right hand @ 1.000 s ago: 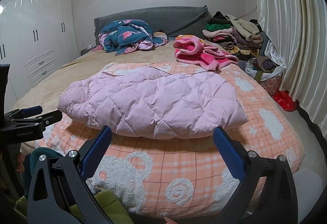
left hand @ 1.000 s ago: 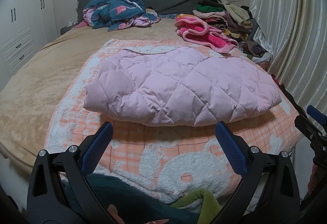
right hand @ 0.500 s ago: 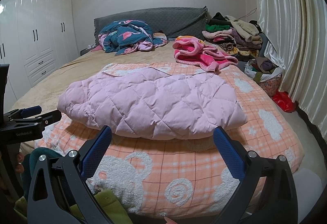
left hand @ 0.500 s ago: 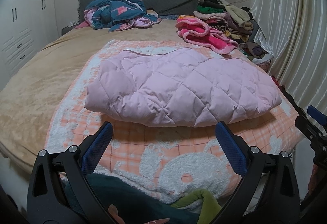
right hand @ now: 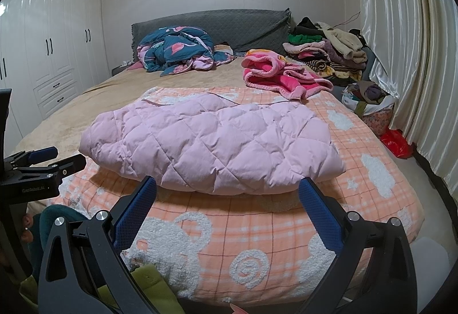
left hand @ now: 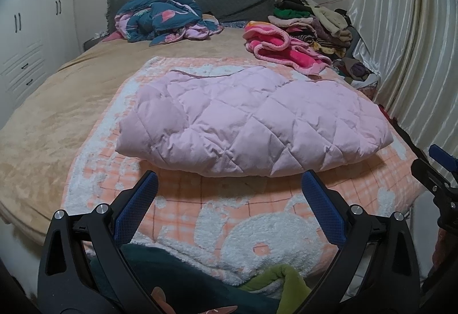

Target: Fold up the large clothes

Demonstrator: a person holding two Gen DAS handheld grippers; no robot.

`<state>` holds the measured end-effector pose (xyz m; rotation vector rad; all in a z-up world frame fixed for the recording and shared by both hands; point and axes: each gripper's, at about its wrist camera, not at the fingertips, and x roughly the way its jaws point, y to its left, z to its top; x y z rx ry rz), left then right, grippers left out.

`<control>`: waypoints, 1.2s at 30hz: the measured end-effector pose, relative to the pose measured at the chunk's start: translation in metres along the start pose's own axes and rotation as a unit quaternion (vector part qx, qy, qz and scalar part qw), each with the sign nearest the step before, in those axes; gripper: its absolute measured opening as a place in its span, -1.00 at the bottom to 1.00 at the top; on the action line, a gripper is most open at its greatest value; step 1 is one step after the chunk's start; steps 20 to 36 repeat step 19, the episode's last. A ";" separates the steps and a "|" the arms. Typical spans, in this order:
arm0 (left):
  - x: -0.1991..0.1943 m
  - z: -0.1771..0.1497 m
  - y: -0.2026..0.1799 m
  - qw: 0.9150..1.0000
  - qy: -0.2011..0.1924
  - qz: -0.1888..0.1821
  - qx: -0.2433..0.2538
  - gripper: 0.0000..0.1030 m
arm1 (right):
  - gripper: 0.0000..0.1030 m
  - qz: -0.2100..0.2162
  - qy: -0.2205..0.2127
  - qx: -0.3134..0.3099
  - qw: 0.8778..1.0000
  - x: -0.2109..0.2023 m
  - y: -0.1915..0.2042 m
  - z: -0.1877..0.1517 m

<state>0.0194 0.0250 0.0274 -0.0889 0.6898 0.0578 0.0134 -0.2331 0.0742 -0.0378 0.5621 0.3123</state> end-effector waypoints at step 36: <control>0.070 0.028 0.149 0.985 0.038 0.133 -0.100 0.82 | 0.92 -0.216 0.008 0.133 0.967 0.012 -0.169 -0.043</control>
